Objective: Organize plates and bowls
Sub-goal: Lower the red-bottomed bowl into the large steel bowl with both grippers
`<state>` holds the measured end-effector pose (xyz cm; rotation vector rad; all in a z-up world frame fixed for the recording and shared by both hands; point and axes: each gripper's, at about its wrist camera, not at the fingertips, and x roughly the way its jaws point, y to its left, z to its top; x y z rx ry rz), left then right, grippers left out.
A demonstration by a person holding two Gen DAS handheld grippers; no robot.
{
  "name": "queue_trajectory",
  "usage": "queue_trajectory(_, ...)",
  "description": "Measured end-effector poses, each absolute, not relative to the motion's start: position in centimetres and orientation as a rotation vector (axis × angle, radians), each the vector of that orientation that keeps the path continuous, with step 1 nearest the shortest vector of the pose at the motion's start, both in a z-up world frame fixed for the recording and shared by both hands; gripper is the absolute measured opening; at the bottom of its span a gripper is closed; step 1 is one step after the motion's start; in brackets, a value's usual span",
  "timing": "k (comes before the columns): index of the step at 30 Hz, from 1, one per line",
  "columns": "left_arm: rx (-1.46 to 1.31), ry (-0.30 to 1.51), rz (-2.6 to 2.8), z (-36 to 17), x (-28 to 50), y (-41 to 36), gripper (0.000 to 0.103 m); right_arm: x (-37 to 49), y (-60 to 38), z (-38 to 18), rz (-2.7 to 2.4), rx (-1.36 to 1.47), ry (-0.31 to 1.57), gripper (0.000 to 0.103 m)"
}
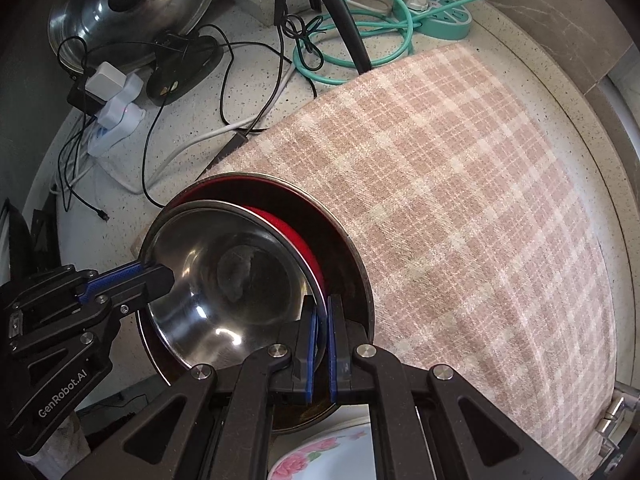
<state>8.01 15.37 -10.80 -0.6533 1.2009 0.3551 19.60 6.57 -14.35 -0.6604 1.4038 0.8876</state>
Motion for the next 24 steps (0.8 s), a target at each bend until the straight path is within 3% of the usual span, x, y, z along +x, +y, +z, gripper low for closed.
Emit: queue_trajectory(24, -0.479, 1.159, 0.378, -9.7, 9.4, 14.4, 0.011, 19.5, 5.4, -13.7, 0.903, -0.652, 1.442, 0.01)
